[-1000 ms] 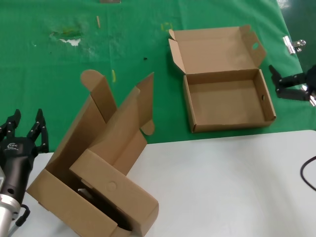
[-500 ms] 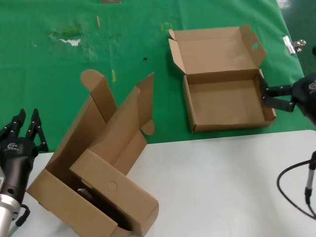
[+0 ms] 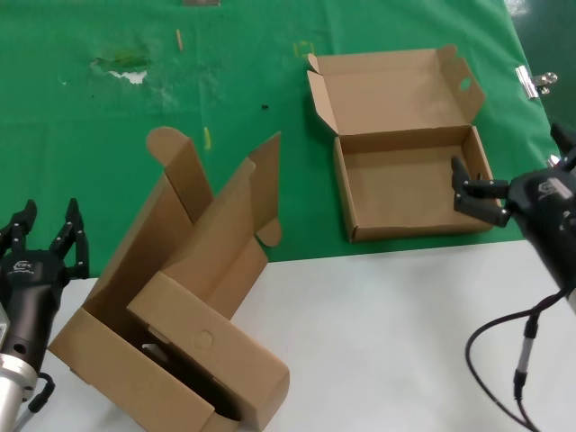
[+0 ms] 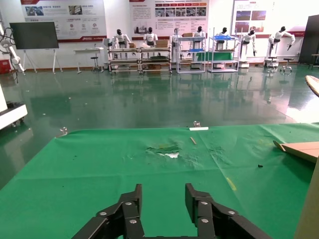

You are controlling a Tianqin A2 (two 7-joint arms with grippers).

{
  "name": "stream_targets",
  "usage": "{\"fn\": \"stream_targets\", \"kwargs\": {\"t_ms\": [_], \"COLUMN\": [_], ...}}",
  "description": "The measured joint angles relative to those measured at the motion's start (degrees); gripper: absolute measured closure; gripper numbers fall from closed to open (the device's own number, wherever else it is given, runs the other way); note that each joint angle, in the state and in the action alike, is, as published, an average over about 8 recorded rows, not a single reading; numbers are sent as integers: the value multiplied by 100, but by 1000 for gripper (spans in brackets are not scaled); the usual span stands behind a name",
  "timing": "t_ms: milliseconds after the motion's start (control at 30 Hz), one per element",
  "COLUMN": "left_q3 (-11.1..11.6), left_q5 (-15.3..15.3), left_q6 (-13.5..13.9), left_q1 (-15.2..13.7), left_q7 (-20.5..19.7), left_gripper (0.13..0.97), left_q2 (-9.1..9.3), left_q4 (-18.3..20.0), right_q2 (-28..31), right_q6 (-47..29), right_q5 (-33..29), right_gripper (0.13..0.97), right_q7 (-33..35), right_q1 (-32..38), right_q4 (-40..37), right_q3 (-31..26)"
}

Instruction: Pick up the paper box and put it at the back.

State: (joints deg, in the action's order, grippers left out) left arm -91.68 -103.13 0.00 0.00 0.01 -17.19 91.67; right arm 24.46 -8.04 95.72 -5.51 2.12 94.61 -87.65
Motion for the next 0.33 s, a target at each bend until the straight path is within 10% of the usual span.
{"fn": "stream_targets", "kwargs": {"t_ms": [333], "left_q3": [0], "left_q5": [0], "left_q6": [0], "left_q1": [0], "left_q7": [-1], "left_gripper": [725], "left_q2": [0], "left_q4": [0], "right_q2": [-354], "right_q6": [392], "right_q5": [362], "right_gripper": [129], "right_q7": [269], "right_q1": [-103], "right_q4": [-143], "right_q3": [-196]}}
